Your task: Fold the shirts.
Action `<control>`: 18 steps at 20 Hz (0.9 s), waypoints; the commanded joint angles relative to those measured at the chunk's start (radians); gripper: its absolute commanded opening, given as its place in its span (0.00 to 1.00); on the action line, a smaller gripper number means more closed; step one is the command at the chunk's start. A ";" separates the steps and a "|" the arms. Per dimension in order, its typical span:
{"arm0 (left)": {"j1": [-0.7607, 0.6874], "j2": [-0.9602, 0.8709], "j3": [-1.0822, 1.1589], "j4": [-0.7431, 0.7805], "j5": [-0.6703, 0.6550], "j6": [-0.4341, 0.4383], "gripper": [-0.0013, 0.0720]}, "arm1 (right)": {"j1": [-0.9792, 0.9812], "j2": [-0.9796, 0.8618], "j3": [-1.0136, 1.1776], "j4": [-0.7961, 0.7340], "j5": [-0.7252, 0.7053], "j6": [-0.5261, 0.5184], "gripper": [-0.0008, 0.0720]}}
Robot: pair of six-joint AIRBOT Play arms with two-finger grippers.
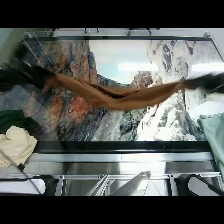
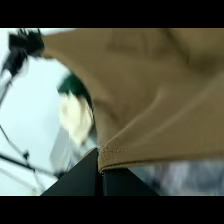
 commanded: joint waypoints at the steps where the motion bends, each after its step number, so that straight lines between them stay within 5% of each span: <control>1: 0.135 0.307 -0.048 -0.539 -0.040 0.172 0.05 | -0.118 0.308 0.106 0.215 -0.193 0.006 0.04; 3: 0.282 0.471 -0.019 -0.676 -0.036 0.182 0.05 | -0.147 0.460 0.113 0.214 -0.371 0.004 0.04; 8: 0.669 0.669 0.099 -0.704 -0.013 0.143 0.05 | -0.152 0.689 0.134 0.156 -0.712 -0.012 0.04; 13: 0.557 0.584 0.099 -0.677 -0.029 0.117 0.05 | -0.152 0.667 0.140 0.036 -0.686 -0.011 0.04; 18: 0.310 0.377 0.098 -0.200 -0.005 0.090 0.04 | -0.121 0.486 0.068 0.000 -0.480 -0.011 0.04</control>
